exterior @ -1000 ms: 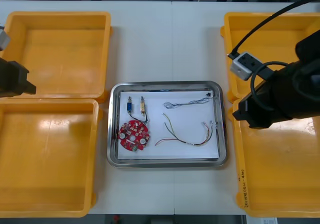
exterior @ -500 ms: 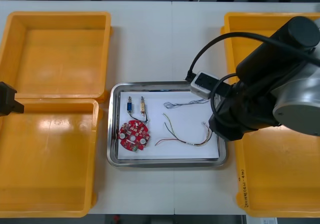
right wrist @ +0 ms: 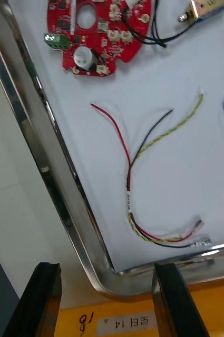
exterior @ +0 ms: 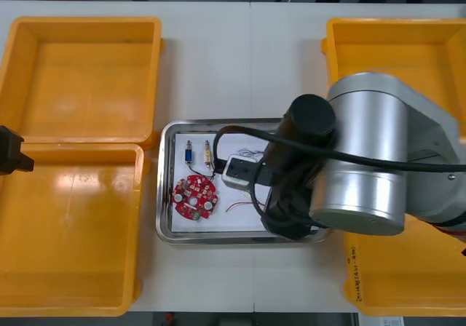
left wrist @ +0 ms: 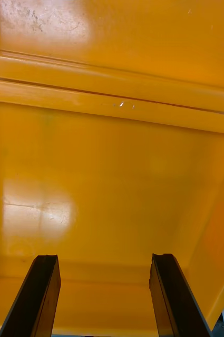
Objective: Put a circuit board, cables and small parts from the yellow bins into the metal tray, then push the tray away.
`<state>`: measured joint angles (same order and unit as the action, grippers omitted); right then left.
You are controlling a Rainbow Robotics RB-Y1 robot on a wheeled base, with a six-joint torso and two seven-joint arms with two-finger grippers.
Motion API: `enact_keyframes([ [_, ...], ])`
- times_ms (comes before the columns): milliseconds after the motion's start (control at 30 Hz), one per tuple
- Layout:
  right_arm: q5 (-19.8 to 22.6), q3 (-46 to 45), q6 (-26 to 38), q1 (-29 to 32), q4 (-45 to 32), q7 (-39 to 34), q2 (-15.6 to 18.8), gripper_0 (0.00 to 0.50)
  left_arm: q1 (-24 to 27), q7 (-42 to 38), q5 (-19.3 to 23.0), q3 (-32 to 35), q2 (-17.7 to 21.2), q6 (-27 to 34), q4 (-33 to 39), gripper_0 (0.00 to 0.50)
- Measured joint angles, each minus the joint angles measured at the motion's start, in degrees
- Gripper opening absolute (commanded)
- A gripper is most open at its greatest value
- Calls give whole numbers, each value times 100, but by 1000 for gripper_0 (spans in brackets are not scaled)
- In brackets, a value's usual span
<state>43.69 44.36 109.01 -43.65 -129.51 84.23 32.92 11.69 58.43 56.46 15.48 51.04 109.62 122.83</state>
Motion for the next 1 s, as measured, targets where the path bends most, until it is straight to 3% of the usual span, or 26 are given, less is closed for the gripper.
enact_keyframes([
  [467, -641, 1311, -657, -315, 170, 395, -119, 500, 0, 0, 0, 0, 0, 0, 3, 500],
  [800, -741, 1749, -996, -330, 866, 630, -341, 500, 0, 0, 0, 0, 0, 0, 6, 500],
  [1000, -1249, 2162, -1116, -334, 978, 742, -542, 500, 0, 1, -1, 0, 0, 0, 7, 500],
])
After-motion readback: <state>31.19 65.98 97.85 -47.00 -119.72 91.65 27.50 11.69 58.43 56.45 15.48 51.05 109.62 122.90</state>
